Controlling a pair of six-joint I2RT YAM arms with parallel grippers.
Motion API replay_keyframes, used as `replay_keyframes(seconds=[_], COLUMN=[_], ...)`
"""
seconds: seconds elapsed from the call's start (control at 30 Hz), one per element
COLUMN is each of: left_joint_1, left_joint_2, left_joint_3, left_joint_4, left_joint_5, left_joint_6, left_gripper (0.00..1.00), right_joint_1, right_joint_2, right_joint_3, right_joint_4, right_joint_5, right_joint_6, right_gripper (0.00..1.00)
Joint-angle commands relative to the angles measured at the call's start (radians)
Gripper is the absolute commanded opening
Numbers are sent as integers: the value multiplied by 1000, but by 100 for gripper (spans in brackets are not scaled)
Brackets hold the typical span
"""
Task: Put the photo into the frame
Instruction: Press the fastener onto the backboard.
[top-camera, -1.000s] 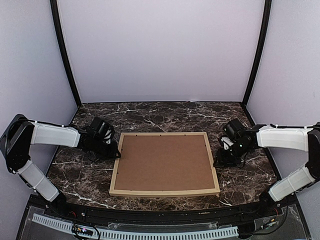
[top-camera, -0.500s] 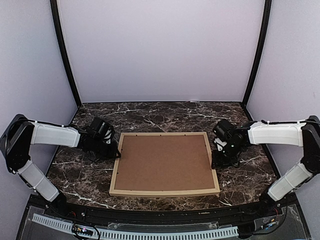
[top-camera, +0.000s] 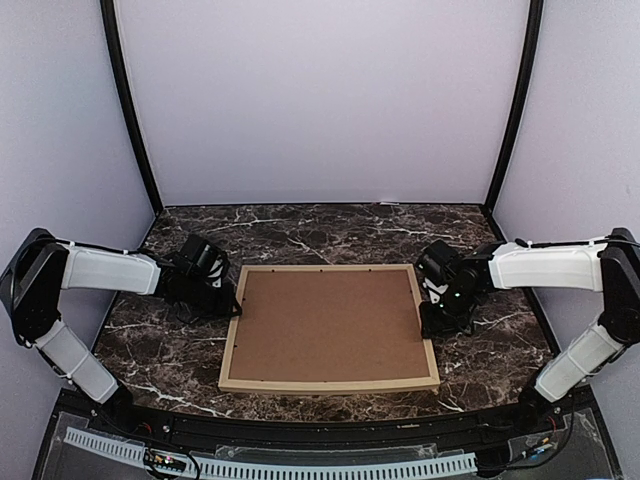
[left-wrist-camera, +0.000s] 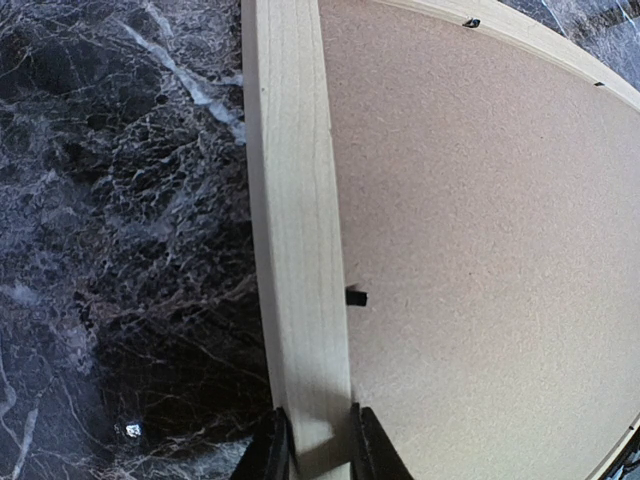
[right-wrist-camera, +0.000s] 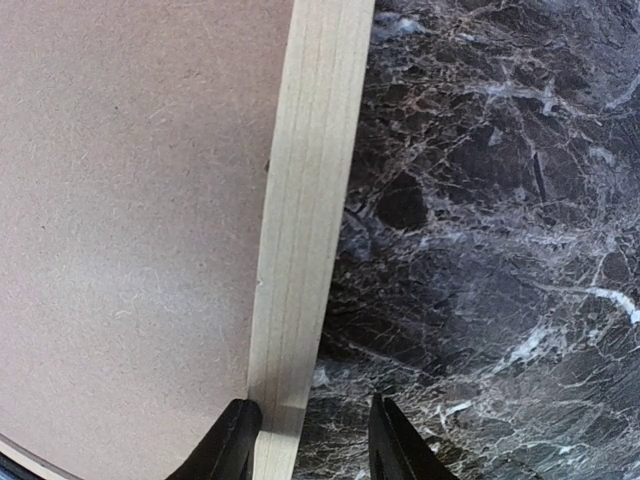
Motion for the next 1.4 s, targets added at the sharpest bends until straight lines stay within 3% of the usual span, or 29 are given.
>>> replay_keyframes(seconds=[0.0,1.37], left_joint_1=[-8,-8], left_joint_2=[42,46], left_joint_3=[-39,-45], left_joint_4=[-29,-23], left_joint_5=[8,12], left_joint_6=[13,13], left_gripper=[2,2], right_joint_1=[13,49], right_joint_2=[2,47], right_joint_3=[13,-1], right_joint_4=[-46,-1], right_joint_5=[20,-43], right_joint_6=[13,21], right_gripper=[39,36])
